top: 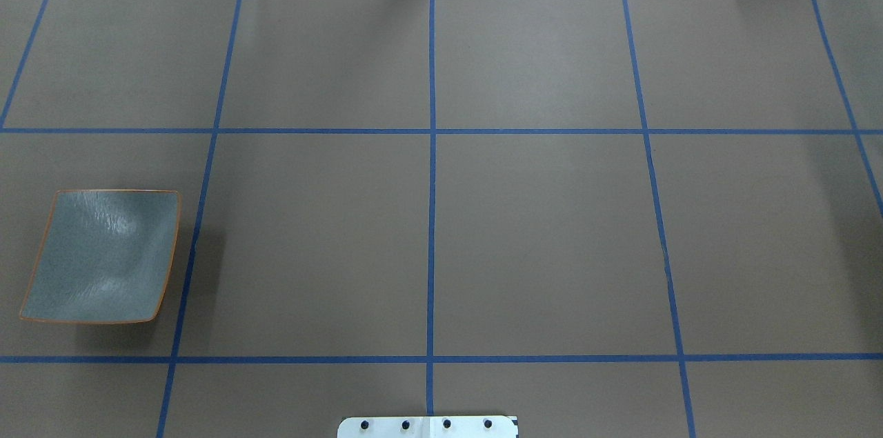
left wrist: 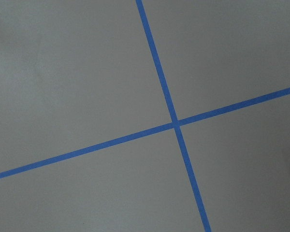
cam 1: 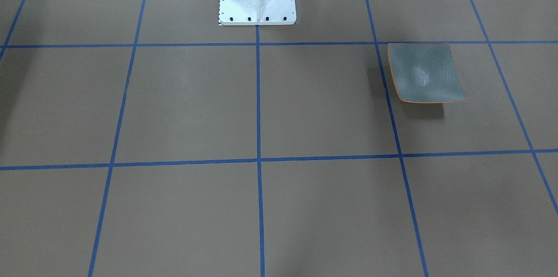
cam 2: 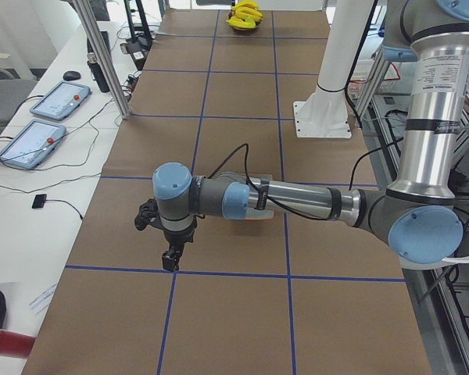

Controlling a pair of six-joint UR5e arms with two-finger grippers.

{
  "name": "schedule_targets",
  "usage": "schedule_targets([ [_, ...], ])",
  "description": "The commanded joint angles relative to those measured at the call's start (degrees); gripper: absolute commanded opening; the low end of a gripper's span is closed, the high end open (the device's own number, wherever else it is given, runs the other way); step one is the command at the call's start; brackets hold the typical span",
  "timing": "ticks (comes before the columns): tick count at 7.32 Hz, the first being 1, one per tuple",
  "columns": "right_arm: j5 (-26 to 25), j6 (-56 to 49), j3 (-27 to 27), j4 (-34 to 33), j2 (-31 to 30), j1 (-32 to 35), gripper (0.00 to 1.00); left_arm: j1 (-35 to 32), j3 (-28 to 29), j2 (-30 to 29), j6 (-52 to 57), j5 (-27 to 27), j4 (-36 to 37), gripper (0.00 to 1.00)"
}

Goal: Transfer all bananas from basket to plate

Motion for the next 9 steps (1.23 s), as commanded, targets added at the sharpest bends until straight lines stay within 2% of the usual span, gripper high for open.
schedule_targets([
  [1,-0.38,-8.92,-3.25,-0.43,0.24,3.41,1.0,-0.03,0.03,-0.11,-0.34,-0.23,0.11,1.0],
  [3,-1.26,-21.54,-14.29,-0.52,5.39,7.53,1.0,0.06,-0.14,-0.2,-0.43,-0.32,-0.06,1.0],
  [4,-3.79,-24.48,-17.91,-0.43,7.52,9.12,1.0,0.06,-0.23,-0.29,-0.43,-0.32,-0.24,1.0],
  [5,-6.25,-25.46,-18.3,-0.34,7.97,9.4,1.0,0.06,-0.32,-0.38,-0.43,-0.32,-0.24,1.0],
  [9,-6.54,-27.67,-23.3,-0.17,8.42,8.79,1.0,0.14,-1.55,-0.46,-0.43,-0.32,0.46,1.0],
])
